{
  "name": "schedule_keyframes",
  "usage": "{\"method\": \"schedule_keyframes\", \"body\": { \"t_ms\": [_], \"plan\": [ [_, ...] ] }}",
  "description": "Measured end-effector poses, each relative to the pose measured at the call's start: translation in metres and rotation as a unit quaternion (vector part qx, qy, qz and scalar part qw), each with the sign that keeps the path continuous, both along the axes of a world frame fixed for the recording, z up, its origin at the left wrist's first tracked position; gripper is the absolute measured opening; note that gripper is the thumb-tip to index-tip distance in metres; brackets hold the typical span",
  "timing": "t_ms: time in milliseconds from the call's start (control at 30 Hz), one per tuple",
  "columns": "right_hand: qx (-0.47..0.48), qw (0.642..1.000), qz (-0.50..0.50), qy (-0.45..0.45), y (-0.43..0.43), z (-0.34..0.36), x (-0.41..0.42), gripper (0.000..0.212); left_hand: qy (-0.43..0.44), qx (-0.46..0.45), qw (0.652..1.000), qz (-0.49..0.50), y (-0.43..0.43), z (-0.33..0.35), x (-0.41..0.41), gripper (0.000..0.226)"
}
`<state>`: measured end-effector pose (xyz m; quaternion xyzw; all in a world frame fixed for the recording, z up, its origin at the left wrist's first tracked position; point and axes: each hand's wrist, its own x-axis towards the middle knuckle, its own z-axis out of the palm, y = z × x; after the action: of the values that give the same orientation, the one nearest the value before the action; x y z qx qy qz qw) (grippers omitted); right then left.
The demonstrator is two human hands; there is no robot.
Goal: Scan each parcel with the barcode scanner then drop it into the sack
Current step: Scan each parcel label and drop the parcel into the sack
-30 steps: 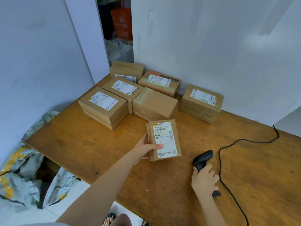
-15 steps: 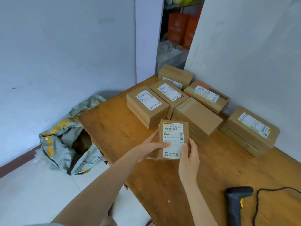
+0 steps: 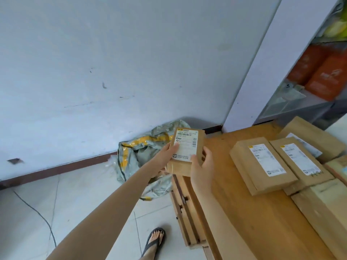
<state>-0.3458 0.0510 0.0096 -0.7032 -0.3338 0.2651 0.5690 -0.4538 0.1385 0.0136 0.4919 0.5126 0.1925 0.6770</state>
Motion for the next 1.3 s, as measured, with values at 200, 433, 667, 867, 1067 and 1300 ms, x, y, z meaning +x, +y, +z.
{"method": "schedule_keyframes", "body": {
  "t_ms": [200,433,667,867,1067,1300],
  "plan": [
    [-0.045,0.994,0.095,0.006,0.114,-0.014,-0.041,0.046,0.033,0.027,0.997,0.065,0.096,-0.016,-0.047,0.053],
    [-0.125,0.983,0.117,-0.06,0.215,-0.025,-0.022,0.058,0.09,0.089,0.991,0.031,0.203,-0.03,-0.046,0.059],
    [-0.211,0.96,0.126,-0.134,0.216,-0.049,0.011,0.049,0.225,0.114,0.966,-0.056,0.23,-0.067,-0.042,0.05],
    [-0.266,0.938,0.123,-0.185,0.197,-0.043,0.035,0.044,0.245,0.172,0.942,-0.153,0.229,-0.058,0.0,0.035],
    [-0.317,0.904,0.061,-0.281,0.151,-0.011,0.084,0.038,0.278,0.272,0.864,-0.32,0.203,-0.036,0.089,0.039],
    [-0.356,0.89,-0.057,-0.278,0.05,0.015,0.161,0.041,0.197,0.382,0.788,-0.441,0.117,-0.014,0.194,0.043]
  ]
}}
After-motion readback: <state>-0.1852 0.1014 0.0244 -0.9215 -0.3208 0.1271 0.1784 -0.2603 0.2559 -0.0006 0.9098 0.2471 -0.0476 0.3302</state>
